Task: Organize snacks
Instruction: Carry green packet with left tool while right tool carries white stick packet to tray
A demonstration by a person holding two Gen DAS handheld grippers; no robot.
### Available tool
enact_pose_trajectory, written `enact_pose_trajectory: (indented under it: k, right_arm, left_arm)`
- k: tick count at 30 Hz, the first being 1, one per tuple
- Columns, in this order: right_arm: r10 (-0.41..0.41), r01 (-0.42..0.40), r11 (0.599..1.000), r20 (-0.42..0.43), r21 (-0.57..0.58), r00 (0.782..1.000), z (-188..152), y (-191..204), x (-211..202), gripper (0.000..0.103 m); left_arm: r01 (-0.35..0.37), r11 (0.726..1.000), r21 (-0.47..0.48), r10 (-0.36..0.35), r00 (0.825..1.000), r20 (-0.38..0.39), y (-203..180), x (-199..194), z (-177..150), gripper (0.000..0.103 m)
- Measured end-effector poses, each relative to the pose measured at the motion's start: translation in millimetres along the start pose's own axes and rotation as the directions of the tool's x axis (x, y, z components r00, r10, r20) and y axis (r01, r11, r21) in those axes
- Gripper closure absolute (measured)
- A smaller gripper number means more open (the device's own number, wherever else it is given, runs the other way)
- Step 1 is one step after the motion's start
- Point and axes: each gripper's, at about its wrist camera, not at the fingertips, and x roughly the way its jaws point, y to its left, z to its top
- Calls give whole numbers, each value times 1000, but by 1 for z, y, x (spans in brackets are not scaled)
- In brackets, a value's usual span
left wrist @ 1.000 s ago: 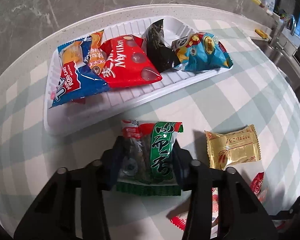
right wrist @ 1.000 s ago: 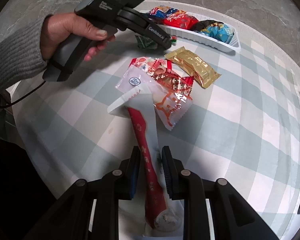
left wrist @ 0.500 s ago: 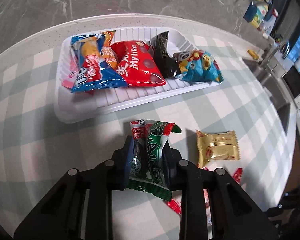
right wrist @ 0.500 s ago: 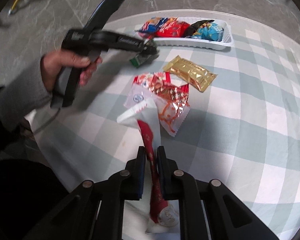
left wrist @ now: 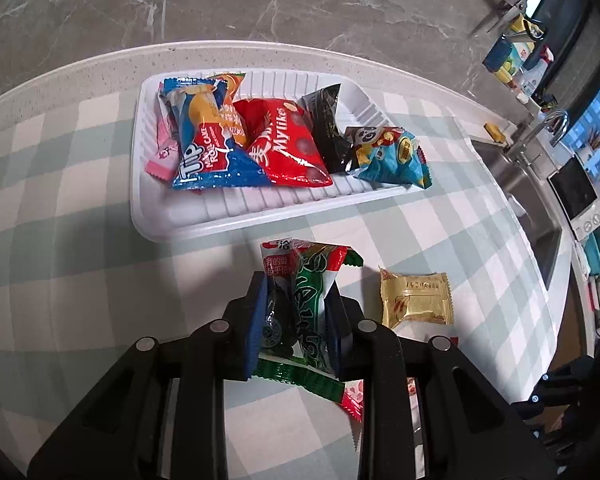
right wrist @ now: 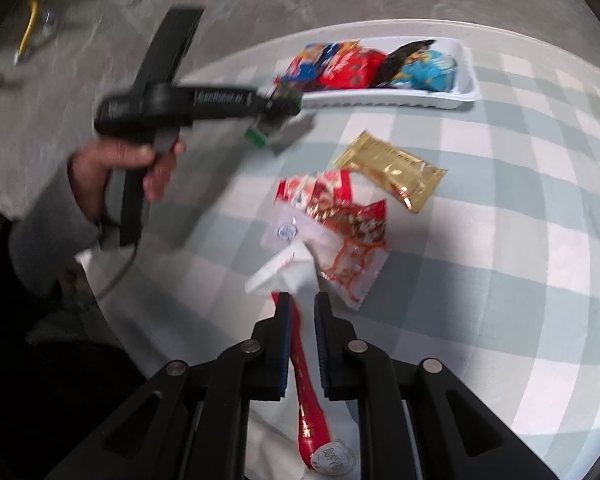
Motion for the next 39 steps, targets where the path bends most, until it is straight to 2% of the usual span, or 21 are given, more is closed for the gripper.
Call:
enact_pose_trajectory:
  k: [2, 4, 13, 15, 18, 25, 29, 39]
  right_arm:
    - [-22, 22, 999, -19, -30, 1000, 0, 3, 4, 70]
    - [-67, 64, 996, -47, -68, 997, 0, 6, 9, 68]
    - [-36, 29, 995, -77, -96, 996, -4, 7, -2, 62]
    - [-41, 31, 994, -87, -105, 995, -5, 7, -1, 56]
    - [-56, 40, 992, -125, -123, 991, -11, 8, 10, 56]
    - [-20, 4, 993, -129, -122, 992, -11, 14, 15, 56]
    - [29, -44, 992, -121, -122, 992, -6, 19, 8, 56]
    - [59, -90, 983, -189, -158, 980, -16, 27, 30, 53]
  left_arm:
    - [4, 1000, -6, -4, 1000, -5, 1, 3, 0, 79]
    - [9, 1000, -10, -10, 1000, -11, 2, 5, -1, 79]
    - [21, 1000, -10, -21, 1000, -4, 2, 6, 6, 79]
    - [27, 1000, -11, -27, 1000, -7, 0, 7, 7, 79]
    - [30, 999, -10, -30, 999, -10, -2, 9, 10, 79]
    - [22, 999, -24, -23, 999, -24, -3, 15, 10, 79]
    - [17, 999, -30, -17, 1000, -22, -3, 15, 10, 79]
    - [10, 999, -40, -11, 1000, -23, -3, 14, 9, 79]
